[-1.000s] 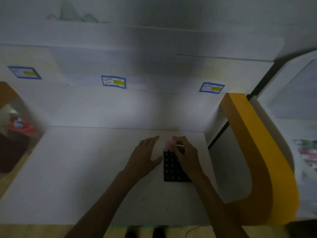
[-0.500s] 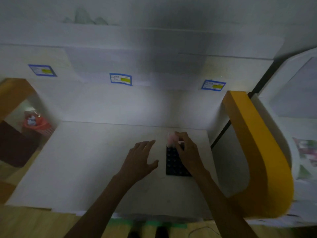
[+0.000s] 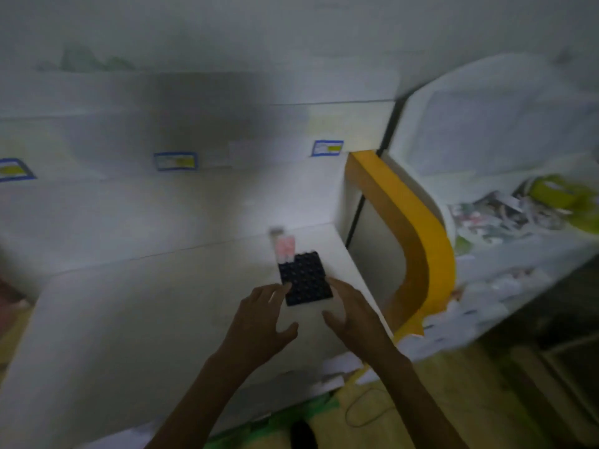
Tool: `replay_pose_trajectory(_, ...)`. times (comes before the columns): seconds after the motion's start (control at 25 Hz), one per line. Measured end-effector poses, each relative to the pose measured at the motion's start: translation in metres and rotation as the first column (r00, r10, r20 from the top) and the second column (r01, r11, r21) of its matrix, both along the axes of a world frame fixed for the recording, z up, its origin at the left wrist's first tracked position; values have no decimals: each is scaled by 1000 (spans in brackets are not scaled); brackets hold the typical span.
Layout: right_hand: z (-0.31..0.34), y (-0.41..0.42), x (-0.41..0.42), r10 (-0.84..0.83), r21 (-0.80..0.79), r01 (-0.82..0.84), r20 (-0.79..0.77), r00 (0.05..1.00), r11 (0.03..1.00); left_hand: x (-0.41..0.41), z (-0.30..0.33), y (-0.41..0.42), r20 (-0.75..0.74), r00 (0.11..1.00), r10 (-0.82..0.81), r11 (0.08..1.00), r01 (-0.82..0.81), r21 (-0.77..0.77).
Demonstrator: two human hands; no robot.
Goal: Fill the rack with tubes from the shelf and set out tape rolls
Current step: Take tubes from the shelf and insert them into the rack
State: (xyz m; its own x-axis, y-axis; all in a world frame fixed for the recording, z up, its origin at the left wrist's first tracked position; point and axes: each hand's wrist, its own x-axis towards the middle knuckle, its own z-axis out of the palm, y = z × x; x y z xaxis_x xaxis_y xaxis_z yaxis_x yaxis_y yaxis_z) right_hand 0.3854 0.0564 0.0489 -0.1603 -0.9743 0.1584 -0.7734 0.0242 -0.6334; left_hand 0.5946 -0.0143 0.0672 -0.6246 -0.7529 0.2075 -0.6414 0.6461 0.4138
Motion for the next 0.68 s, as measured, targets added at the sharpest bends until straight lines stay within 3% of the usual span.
replay_pose_trajectory(0.2, 12, 96, -10, -136, -14, 135, -25, 990, 991, -43, -4, 38, -4, 975, -220, 975, 220, 28)
replay_pose_trajectory(0.4, 11, 177, -69, -337, 15, 341, -128, 933, 940, -112, 4, 93, -38, 891, -452, 892, 452, -24)
replay_pose_trajectory(0.56, 15, 217, -130, -499, 31, 514, -196, 844, 857, -184, 4, 131, -6, 848, -530, 848, 530, -13)
replay_pose_trajectory(0.68, 18, 229, -186, -527, 43, 544, -194, 827, 838, -246, 2, 144, -7, 846, -533, 846, 532, -34)
